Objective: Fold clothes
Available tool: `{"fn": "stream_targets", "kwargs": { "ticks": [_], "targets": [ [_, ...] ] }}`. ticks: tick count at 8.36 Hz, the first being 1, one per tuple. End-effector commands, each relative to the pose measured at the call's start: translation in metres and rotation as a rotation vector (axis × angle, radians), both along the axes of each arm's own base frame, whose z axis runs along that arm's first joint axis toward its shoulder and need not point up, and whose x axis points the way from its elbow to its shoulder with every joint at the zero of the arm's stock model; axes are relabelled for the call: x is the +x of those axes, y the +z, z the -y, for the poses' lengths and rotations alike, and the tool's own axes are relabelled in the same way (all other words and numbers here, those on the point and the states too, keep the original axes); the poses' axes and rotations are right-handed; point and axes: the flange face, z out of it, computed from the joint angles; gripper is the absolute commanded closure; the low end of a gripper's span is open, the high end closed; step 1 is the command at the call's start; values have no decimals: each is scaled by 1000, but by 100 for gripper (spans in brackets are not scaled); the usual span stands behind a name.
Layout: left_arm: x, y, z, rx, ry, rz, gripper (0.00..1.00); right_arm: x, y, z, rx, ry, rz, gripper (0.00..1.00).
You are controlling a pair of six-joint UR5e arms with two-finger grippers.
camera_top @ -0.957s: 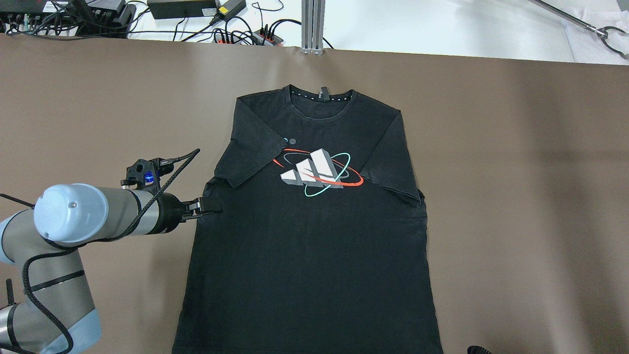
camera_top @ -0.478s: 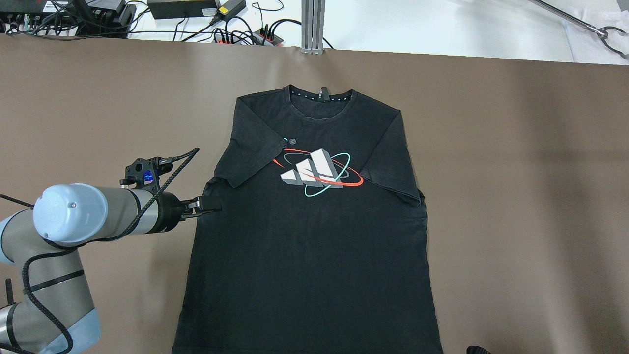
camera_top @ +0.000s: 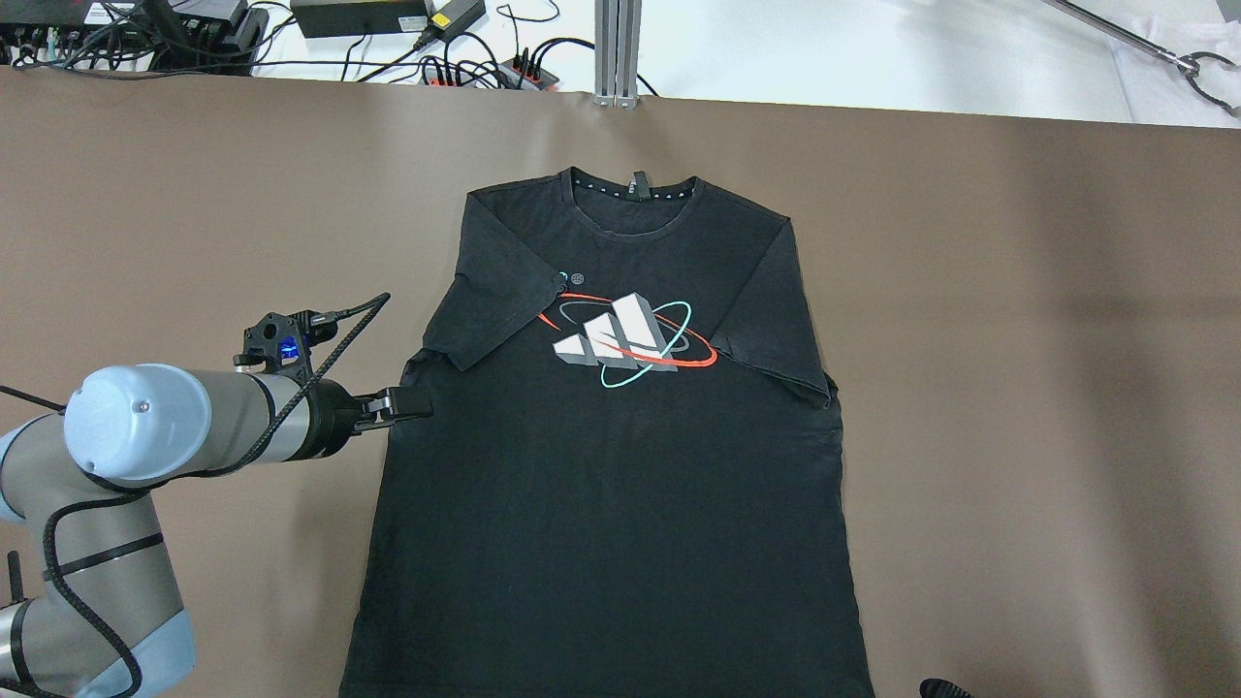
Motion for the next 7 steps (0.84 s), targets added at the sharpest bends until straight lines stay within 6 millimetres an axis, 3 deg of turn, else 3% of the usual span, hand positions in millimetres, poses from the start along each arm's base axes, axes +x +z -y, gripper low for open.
{"fn": "stream_targets", "kwargs": {
  "ticks": [1, 3, 4, 6, 7],
  "targets": [
    [0, 3, 0, 2, -11, 9, 0, -2, 4, 0, 3, 0, -9, 49],
    [0, 3, 0, 3, -13, 10, 0, -7, 13, 2, 19, -14, -33, 50],
    [0, 4, 0, 2, -13, 11, 0, -7, 13, 2, 19, -14, -33, 56],
    [0, 5, 0, 1, -13, 12, 0, -9, 7, 3, 17, -12, -18, 100],
    [-1, 6, 1, 0, -14, 15, 0, -12, 1, 3, 17, -9, -4, 100]
  ]
}}
